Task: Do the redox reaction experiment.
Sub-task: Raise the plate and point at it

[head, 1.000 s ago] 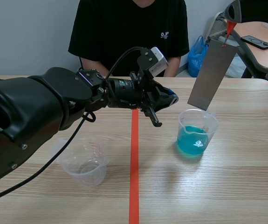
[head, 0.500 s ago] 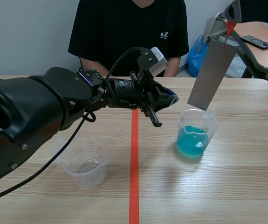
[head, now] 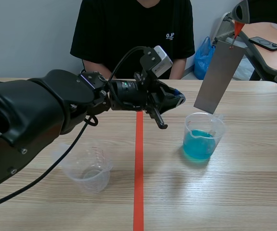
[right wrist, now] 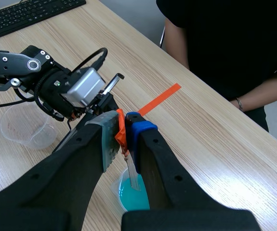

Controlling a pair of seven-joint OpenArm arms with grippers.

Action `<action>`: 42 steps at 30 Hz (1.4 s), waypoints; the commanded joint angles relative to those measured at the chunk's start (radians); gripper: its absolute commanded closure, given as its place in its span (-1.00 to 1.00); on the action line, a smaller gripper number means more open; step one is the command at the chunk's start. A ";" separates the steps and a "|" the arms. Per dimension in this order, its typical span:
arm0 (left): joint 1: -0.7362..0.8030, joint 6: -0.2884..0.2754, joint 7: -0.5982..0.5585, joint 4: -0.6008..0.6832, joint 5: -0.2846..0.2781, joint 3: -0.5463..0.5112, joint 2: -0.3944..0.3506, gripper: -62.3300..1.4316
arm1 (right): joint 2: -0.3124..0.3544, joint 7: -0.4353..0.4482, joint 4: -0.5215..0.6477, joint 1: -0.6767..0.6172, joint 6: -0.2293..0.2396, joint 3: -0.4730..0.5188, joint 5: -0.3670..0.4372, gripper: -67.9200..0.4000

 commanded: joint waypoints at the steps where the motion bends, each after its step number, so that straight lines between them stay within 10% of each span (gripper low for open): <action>1: -0.037 -0.002 -0.016 0.012 -0.025 -0.003 -0.024 0.86 | 0.019 0.018 0.008 0.014 -0.003 0.008 0.019 0.95; 9: -0.087 -0.002 -0.058 0.012 -0.150 -0.003 -0.163 0.86 | 0.019 0.018 0.008 0.014 -0.003 0.008 0.019 0.95; 21: -0.050 -0.002 -0.175 0.012 -0.154 -0.004 -0.497 0.86 | 0.019 0.014 0.008 0.014 -0.003 0.008 0.019 0.95; 31: 0.147 -0.002 -0.193 0.012 -0.315 -0.056 -0.748 0.86 | 0.018 0.014 0.008 0.014 -0.003 0.008 0.019 0.95; 42: 0.491 -0.002 -0.194 0.056 -0.418 -0.279 -0.857 0.86 | 0.013 0.010 0.008 0.014 -0.003 0.008 0.016 0.95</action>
